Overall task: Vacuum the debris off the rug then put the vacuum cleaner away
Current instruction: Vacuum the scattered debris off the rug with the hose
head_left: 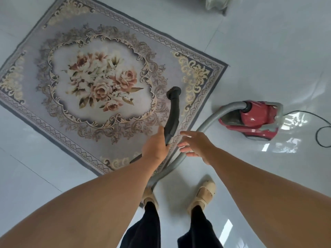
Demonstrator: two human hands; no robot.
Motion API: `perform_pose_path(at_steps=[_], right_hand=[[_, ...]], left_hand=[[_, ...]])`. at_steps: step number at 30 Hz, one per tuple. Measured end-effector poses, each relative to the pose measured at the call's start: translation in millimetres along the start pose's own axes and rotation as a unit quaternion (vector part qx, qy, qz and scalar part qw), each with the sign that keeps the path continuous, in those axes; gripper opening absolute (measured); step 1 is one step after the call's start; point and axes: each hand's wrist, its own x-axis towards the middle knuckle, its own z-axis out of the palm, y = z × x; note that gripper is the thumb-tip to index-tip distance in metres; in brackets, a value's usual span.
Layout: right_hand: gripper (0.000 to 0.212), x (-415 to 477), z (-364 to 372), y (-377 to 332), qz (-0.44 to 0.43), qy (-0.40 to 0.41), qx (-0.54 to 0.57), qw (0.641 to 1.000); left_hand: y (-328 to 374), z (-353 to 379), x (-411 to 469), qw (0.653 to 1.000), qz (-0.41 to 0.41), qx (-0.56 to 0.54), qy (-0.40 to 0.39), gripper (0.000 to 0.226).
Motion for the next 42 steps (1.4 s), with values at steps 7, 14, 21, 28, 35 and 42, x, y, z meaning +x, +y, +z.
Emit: perform_pose_path(at_steps=[7,14,21,28,35,42], right_hand=[[0.029,-18.0,-105.8,28.7,0.015,0.062,0.01,0.998],[0.019,-5.4,-159.8,27.2,0.037,0.112,0.043,0.992],[0.021,14.1,-192.4,20.4,0.02,0.114,-0.025,0.993],[0.027,50.3,-196.6,26.7,-0.003,0.114,-0.045,0.992],[0.03,126.3,-138.5,6.8,-0.095,0.028,-0.104,0.99],[0.034,197.0,-53.8,23.3,-0.1,-0.025,-0.288,0.952]], left_hand=[[83.4,21.6,14.0,0.999,0.035,0.021,-0.009,0.038],[142.4,24.7,37.2,0.979,0.111,0.171,-0.001,0.042],[186.9,23.2,69.4,0.972,0.15,0.18,-0.03,0.044],[175.2,37.9,106.6,0.994,0.043,0.097,-0.028,0.05],[113.4,72.5,125.8,0.988,-0.126,-0.09,-0.027,0.047],[14.6,100.0,125.9,0.971,-0.212,-0.105,-0.028,0.026]])
